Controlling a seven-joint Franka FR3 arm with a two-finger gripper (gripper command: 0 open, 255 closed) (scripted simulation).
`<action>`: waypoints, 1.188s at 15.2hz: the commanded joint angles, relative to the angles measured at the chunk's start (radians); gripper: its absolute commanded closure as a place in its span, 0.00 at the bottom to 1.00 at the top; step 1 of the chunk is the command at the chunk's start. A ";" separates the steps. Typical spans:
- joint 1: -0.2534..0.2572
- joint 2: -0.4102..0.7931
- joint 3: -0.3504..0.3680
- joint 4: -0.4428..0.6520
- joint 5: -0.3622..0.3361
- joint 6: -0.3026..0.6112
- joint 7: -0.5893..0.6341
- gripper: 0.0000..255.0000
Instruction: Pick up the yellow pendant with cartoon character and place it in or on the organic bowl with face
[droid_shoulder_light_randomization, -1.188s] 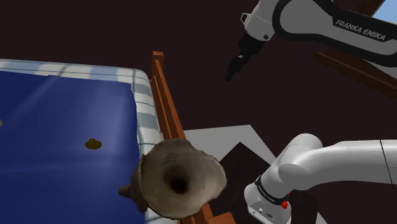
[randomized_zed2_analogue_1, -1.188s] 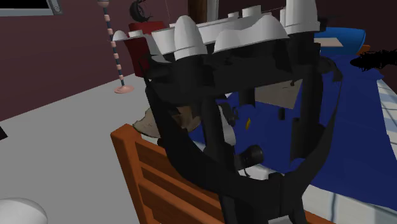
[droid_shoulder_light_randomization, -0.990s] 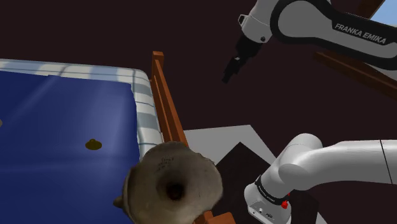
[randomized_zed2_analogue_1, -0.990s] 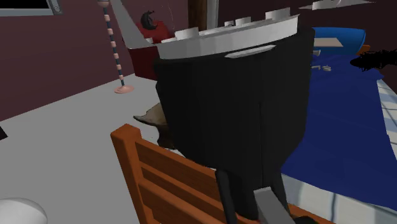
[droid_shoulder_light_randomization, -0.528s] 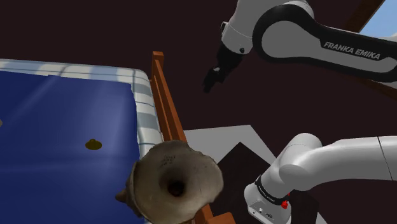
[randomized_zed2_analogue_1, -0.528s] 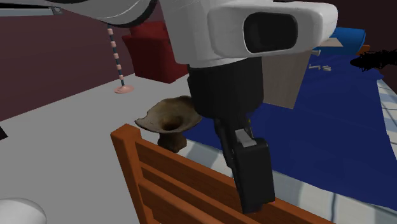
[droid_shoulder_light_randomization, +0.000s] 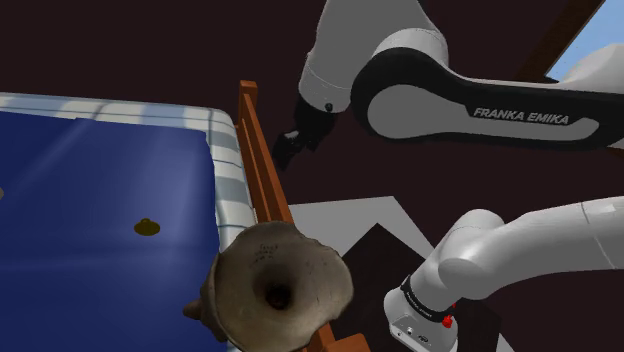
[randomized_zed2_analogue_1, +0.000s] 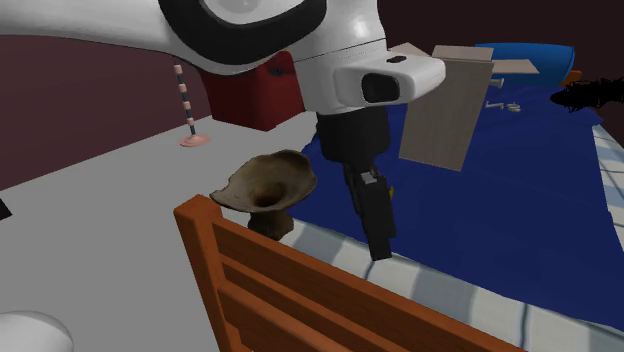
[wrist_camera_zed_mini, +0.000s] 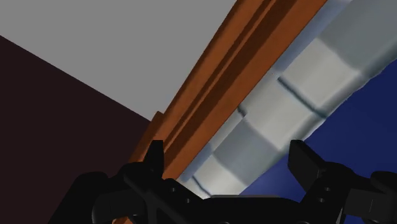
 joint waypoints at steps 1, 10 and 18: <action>-0.010 0.050 0.059 0.031 -0.009 0.023 0.072 0.00; -0.103 0.363 0.352 0.229 -0.196 0.084 0.441 0.00; 0.020 0.845 0.477 0.541 -0.636 -0.049 0.858 0.00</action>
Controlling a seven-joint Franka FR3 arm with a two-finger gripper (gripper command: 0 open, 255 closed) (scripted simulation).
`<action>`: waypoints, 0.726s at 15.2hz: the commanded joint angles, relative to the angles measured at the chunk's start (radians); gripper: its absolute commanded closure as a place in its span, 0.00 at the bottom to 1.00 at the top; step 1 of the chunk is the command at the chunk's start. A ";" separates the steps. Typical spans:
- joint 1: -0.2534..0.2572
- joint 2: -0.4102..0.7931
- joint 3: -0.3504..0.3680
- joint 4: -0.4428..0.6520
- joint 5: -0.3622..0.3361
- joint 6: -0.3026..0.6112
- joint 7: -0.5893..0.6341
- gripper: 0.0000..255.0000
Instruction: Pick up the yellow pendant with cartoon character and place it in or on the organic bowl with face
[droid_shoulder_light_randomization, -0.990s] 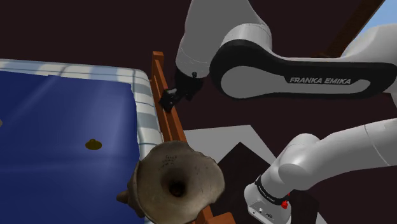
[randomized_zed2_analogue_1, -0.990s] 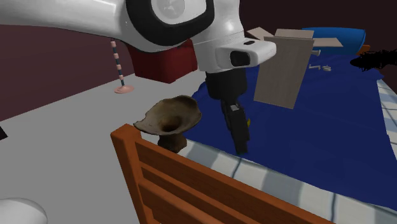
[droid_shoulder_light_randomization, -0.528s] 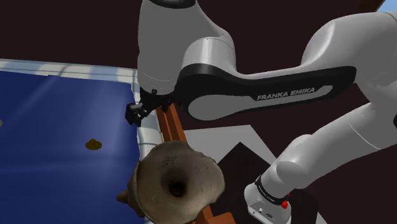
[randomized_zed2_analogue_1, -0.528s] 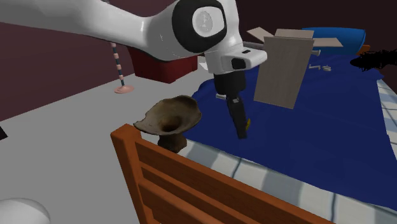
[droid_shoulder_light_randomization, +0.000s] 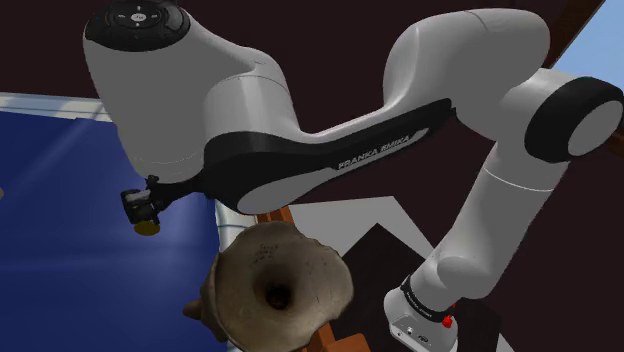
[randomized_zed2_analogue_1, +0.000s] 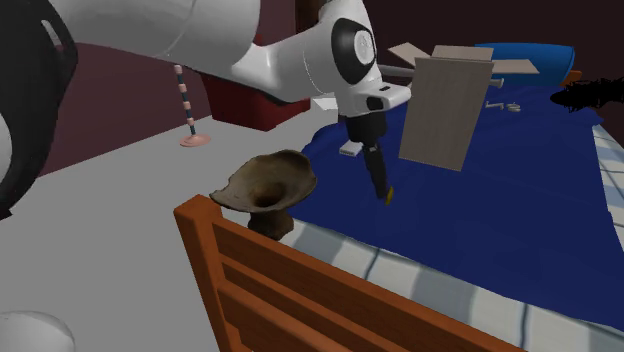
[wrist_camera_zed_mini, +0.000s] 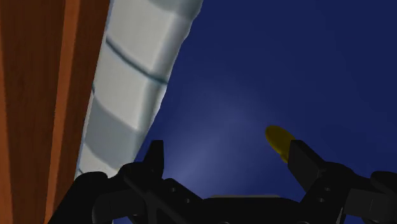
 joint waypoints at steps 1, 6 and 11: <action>0.083 0.119 -0.020 0.095 -0.103 -0.050 0.082 0.00; 0.229 0.280 -0.084 0.255 -0.216 -0.114 0.157 0.00; 0.218 0.299 -0.098 0.219 -0.236 -0.065 0.170 0.00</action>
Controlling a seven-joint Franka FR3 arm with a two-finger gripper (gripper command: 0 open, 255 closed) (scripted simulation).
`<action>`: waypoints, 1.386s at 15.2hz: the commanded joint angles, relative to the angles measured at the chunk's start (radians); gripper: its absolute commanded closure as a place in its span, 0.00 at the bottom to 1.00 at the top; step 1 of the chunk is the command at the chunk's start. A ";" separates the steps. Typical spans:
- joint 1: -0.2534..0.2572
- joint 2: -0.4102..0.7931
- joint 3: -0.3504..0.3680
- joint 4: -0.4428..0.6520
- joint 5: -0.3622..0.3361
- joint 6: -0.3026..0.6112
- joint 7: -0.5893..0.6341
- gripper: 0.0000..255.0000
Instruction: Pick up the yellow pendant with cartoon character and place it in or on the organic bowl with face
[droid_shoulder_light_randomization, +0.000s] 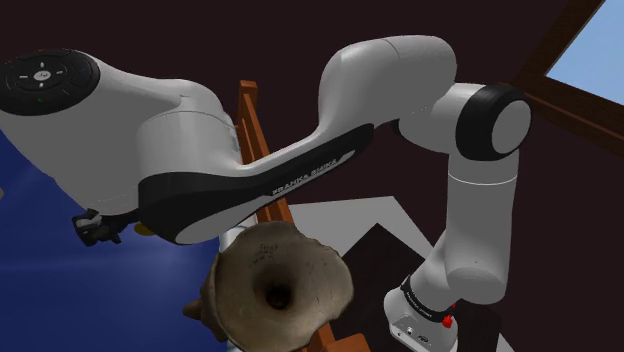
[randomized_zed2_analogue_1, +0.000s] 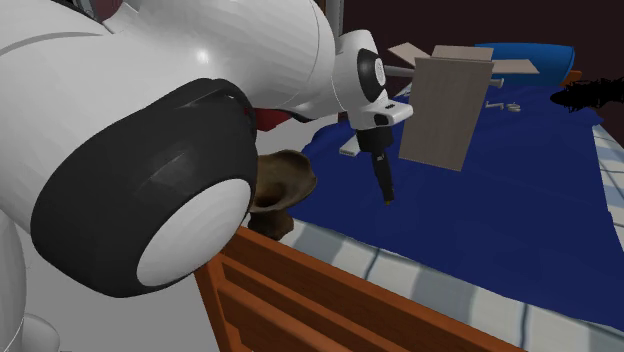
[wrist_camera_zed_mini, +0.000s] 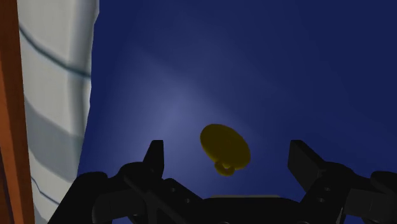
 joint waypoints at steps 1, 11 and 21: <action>-0.002 0.015 -0.009 -0.013 -0.014 0.024 0.008 0.00; -0.002 0.015 -0.009 -0.013 -0.014 0.024 0.008 1.00; -0.002 0.007 -0.005 0.003 -0.005 0.005 -0.004 1.00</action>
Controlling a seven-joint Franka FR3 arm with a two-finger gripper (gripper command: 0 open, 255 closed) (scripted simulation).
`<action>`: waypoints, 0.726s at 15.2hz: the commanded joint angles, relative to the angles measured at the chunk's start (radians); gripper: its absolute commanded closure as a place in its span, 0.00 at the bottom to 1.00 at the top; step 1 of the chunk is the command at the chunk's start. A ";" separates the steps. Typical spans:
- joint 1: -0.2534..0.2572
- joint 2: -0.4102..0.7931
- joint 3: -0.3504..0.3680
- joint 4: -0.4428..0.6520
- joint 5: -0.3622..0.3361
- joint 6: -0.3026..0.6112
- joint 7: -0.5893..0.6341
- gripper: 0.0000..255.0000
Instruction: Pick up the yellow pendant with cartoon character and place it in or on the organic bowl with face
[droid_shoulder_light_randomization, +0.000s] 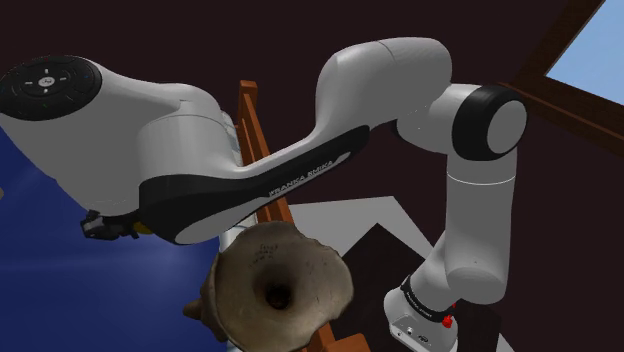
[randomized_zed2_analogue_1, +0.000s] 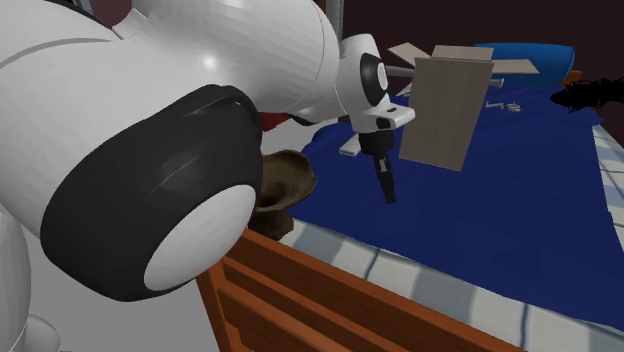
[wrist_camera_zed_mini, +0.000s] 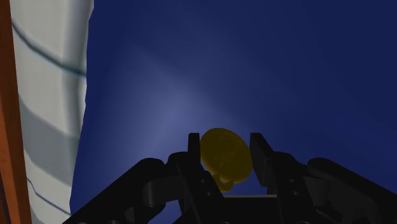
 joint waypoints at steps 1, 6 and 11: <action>-0.001 -0.007 0.004 0.012 0.008 -0.015 -0.010 1.00; 0.004 -0.022 0.013 0.060 0.026 -0.065 -0.038 1.00; 0.014 -0.031 0.019 0.115 0.039 -0.118 -0.065 1.00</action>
